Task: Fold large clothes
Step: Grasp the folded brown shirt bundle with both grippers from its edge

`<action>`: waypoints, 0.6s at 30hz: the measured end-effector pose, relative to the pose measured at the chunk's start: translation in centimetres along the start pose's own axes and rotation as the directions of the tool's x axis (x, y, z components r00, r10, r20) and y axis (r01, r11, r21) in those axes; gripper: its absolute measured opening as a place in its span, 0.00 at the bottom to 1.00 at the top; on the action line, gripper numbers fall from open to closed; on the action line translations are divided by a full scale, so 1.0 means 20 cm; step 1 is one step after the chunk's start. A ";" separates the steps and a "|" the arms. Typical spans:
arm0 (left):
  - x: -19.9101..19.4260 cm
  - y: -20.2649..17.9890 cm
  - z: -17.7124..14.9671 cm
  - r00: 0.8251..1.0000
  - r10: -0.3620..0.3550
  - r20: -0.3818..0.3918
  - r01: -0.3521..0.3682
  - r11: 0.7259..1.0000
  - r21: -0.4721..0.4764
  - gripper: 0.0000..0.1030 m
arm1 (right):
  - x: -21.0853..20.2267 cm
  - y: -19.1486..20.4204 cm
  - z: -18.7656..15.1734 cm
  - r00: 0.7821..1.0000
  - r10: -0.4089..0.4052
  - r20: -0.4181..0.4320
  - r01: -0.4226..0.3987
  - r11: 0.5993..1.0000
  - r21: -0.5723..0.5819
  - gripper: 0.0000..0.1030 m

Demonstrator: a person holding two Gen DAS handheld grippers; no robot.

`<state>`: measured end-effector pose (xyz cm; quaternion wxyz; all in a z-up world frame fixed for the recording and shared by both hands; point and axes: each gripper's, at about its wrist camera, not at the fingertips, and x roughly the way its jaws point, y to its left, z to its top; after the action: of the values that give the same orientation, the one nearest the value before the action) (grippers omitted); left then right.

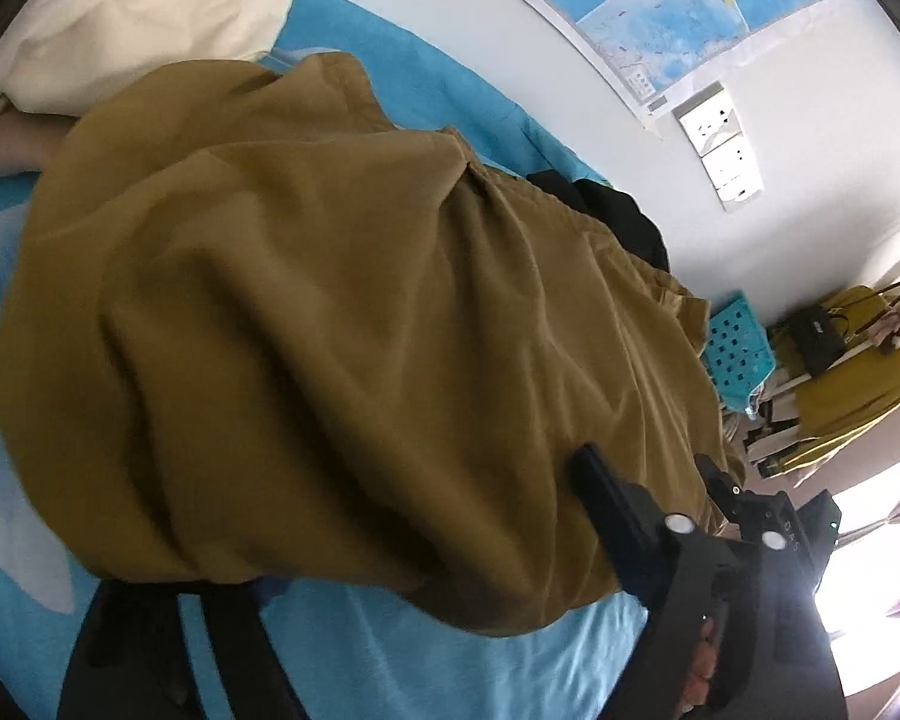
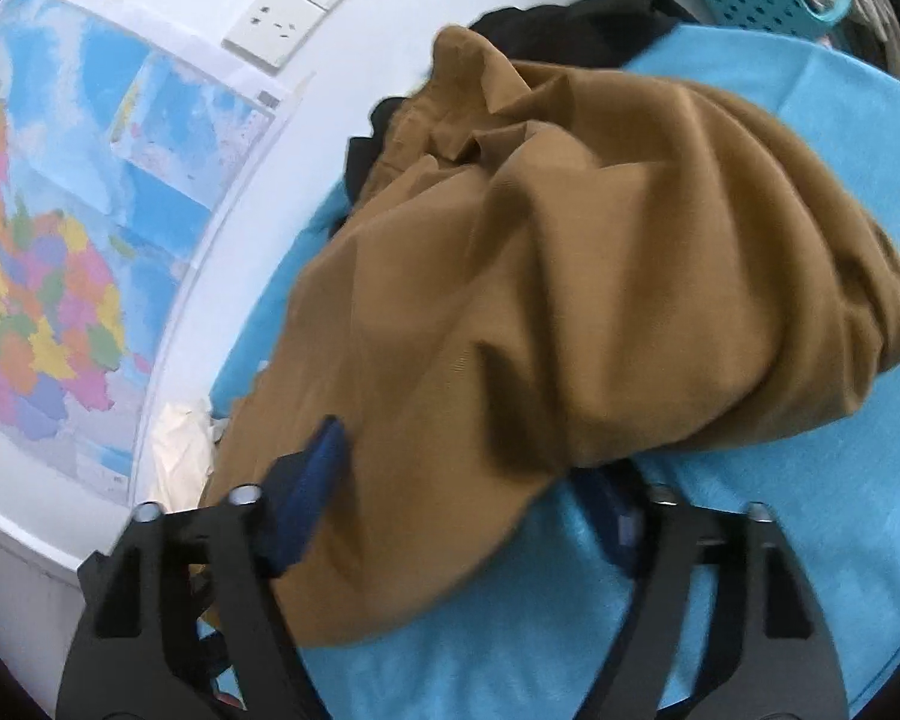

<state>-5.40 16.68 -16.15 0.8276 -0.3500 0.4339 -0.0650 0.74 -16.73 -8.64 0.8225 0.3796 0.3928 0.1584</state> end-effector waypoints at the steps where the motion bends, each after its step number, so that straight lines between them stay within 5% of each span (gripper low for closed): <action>1: 0.00 0.00 0.00 1.000 0.000 -0.003 0.000 1.000 0.001 0.75 | 0.00 -0.02 0.01 1.000 0.018 -0.012 -0.018 1.000 0.020 0.64; 6: 0.02 -0.01 0.01 1.000 0.015 -0.007 -0.015 1.000 0.003 0.77 | 0.03 -0.01 0.02 0.999 0.042 -0.006 -0.042 0.998 0.049 0.82; 12: 0.04 -0.05 0.01 1.000 0.003 -0.020 -0.003 1.000 0.018 0.93 | 0.07 0.03 0.04 1.000 0.025 -0.005 -0.025 0.998 0.065 0.96; 16: 0.05 -0.06 0.01 1.000 0.017 -0.017 -0.017 1.000 0.009 0.94 | 0.09 0.05 0.05 1.000 0.014 -0.018 -0.013 0.999 0.039 0.95; 18: 0.05 -0.06 0.01 1.000 0.010 -0.021 -0.009 1.000 0.010 0.94 | 0.08 0.04 0.06 1.000 -0.006 -0.026 0.007 0.999 0.032 0.81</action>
<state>-4.34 15.46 -15.95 0.8249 -0.3434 0.4440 -0.0669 2.77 -15.89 -8.45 0.8117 0.3893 0.4072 0.1542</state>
